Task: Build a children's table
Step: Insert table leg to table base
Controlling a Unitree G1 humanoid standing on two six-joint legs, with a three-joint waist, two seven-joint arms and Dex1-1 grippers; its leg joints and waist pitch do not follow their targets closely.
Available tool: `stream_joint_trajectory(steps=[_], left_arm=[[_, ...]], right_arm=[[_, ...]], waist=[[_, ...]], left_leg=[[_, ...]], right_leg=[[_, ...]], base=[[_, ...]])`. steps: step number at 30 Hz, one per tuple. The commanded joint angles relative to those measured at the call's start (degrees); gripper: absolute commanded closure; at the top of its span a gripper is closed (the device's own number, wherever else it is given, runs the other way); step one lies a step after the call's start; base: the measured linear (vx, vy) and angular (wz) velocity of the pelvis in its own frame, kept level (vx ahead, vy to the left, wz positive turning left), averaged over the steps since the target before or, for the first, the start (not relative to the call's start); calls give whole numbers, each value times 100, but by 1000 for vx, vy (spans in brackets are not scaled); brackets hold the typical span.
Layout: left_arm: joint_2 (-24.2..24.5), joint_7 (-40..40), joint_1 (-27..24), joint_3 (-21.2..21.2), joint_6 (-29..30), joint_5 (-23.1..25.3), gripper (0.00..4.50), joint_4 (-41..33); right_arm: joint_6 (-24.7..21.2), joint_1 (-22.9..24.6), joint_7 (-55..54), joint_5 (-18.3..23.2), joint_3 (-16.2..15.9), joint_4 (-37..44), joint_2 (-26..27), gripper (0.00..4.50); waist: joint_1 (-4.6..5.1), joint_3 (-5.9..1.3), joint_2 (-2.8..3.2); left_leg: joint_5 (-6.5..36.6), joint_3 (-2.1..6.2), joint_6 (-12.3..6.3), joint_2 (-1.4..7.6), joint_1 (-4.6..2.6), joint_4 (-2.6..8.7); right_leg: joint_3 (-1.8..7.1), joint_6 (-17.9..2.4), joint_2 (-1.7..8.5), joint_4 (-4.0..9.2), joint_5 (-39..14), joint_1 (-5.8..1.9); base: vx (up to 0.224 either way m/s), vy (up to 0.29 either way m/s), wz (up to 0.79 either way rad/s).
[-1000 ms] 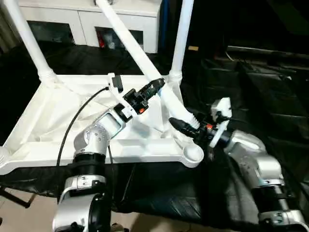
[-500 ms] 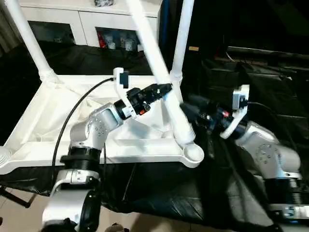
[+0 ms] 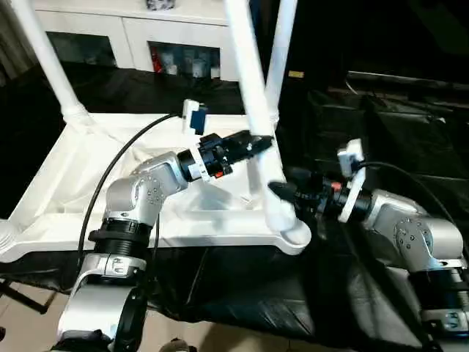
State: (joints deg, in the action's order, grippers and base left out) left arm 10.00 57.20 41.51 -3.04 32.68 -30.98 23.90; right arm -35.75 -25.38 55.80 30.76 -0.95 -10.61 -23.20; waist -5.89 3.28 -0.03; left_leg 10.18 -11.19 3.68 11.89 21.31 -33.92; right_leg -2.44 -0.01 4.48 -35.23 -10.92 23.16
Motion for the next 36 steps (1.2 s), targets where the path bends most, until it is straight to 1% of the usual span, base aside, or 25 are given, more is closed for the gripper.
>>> stream_joint_trajectory(steps=[1,3,4,6,7,9,10,11,12,13,14,15,16,17,18,20,21,22,23,25,26,28,34,35,36], left_arm=[[33,124,35,119,-3,40,264,-232],[40,136,17,156,-4,55,264,-291],[43,134,12,167,-9,61,264,-305],[45,-79,17,254,-135,250,264,-322],[45,-79,17,254,-135,250,264,-322],[17,-634,80,335,-321,621,264,-294],[0,-724,90,324,-319,645,264,-295],[-111,-1256,147,239,-265,761,264,-314],[-160,-1484,162,215,-245,825,264,-339],[-189,-1618,170,201,-233,863,264,-354],[-410,-2136,131,147,-120,924,264,-649],[-503,-2317,112,141,-118,963,264,-775],[-565,-2404,98,144,-111,975,264,-868],[-565,-2404,98,144,-111,975,264,-868],[-653,-2614,96,261,-152,1153,264,-1032],[-684,-2707,90,334,-154,1236,264,-1115],[-669,-2765,83,391,-188,1333,265,-1148],[-660,-2833,75,433,-205,1390,265,-1176],[-628,-2913,55,502,-226,1493,265,-1214],[-613,-3030,34,547,-243,1590,265,-1252],[-587,-3158,-12,633,-258,1717,265,-1330],[-600,-3233,-57,688,-271,1783,265,-1413],[-771,-3457,-132,748,-226,1843,265,-1603],[-781,-3465,-140,787,-223,1854,265,-1624],[-785,-3469,-140,790,-220,1853,265,-1628]], right_arm=[[-47,-108,-37,-115,-155,251,-34,0],[-104,-118,-50,-72,-173,316,-15,0],[-118,-121,-49,-60,-177,332,-12,0],[-39,-129,-73,-248,-344,406,-75,0],[-39,-129,-73,-248,-344,406,-75,0],[-40,-115,-322,-525,-547,622,-54,0],[-63,-123,-400,-562,-564,635,-32,0],[-159,-174,-888,-805,-654,679,108,0],[-232,-215,-1172,-904,-649,639,209,0],[-275,-239,-1338,-962,-647,616,268,0],[-343,-342,-2068,-1291,-699,464,581,0],[-384,-367,-2290,-1353,-707,425,722,0],[-426,-380,-2415,-1361,-700,402,828,0],[-426,-380,-2415,-1361,-700,402,828,0],[-312,-420,-2834,-1619,-748,253,1071,30],[-208,-439,-3099,-1702,-696,148,1245,38],[-127,-449,-3251,-1753,-660,107,1322,41],[-98,-453,-3373,-1786,-640,99,1371,41],[-103,-467,-3454,-1788,-622,128,1436,67],[-113,-477,-3542,-1817,-611,158,1493,67],[-117,-495,-3661,-1856,-595,211,1582,83],[-77,-512,-3747,-1869,-560,241,1649,102],[140,-558,-3876,-1899,-499,207,1797,152],[201,-562,-3860,-1882,-490,175,1815,161],[211,-563,-3838,-1872,-492,165,1815,161]], waist=[[-36,-432,-75],[-39,-435,-81],[-43,-432,-73],[-51,-427,-84],[-55,-431,-82],[-59,-429,-74],[-58,-429,-72],[-48,-428,-76],[-40,-428,-97],[-41,-429,-85],[-32,-429,-99],[-21,-424,-129],[-30,-424,-121],[-28,-420,-115],[-39,-416,-114],[-33,-411,-115],[-32,-415,-138],[-39,-423,-124],[-34,-419,-114],[-27,-421,-116],[-32,-424,-115],[-28,-420,-112],[-20,-410,-108],[-22,-405,-95],[-21,-405,-101]], left_leg=[[508,46,-227,90,-68,324],[482,43,-247,88,-69,319],[497,41,-248,90,-69,320],[514,43,-234,91,-67,322],[519,43,-225,92,-73,320],[514,52,-188,97,-72,323],[500,54,-163,99,-70,325],[474,53,-87,93,-69,325],[508,50,-81,82,-68,326],[504,58,-44,94,-76,334],[526,50,1,98,-76,332],[512,52,26,82,-62,337],[548,49,31,88,-74,338],[563,48,32,87,-69,339],[572,54,65,97,-72,349],[589,52,102,84,-70,356],[582,53,105,81,-67,361],[547,59,111,82,-64,359],[534,58,127,81,-66,360],[516,61,128,73,-58,359],[510,63,133,77,-61,360],[513,57,127,72,-60,358],[689,56,176,74,-66,369],[749,56,194,75,-73,371],[760,57,197,74,-68,373]], right_leg=[[177,-1405,304,313,-269,-345],[180,-1414,303,305,-218,-345],[180,-1418,302,310,-239,-339],[181,-1383,296,315,-277,-336],[181,-1367,298,313,-283,-337],[185,-1301,300,319,-307,-335],[187,-1282,300,316,-293,-334],[188,-1268,296,309,-270,-329],[183,-1271,295,319,-319,-334],[187,-1269,304,313,-353,-330],[192,-1256,302,316,-416,-318],[187,-1221,296,329,-491,-321],[194,-1203,305,331,-556,-314],[198,-1195,308,338,-601,-314],[196,-1135,300,347,-662,-297],[197,-1048,293,354,-666,-291],[198,-1006,290,352,-654,-299],[197,-995,295,337,-610,-302],[199,-970,283,335,-529,-296],[198,-942,276,324,-412,-306],[198,-929,279,317,-367,-307],[199,-940,277,316,-338,-305],[202,-903,277,344,-554,-289],[205,-862,277,359,-626,-276],[205,-848,275,359,-638,-281]], base=[[0,0,0],[0,0,0],[0,0,0],[0,0,0],[0,0,0],[0,0,0],[0,0,0],[0,0,0],[0,0,0],[0,0,0],[0,0,0],[0,0,0],[0,0,0],[0,0,0],[0,0,0],[0,0,0],[0,0,0],[0,0,0],[0,0,0],[0,0,0],[0,0,0],[0,0,0],[0,0,0],[0,0,0],[0,0,0]])
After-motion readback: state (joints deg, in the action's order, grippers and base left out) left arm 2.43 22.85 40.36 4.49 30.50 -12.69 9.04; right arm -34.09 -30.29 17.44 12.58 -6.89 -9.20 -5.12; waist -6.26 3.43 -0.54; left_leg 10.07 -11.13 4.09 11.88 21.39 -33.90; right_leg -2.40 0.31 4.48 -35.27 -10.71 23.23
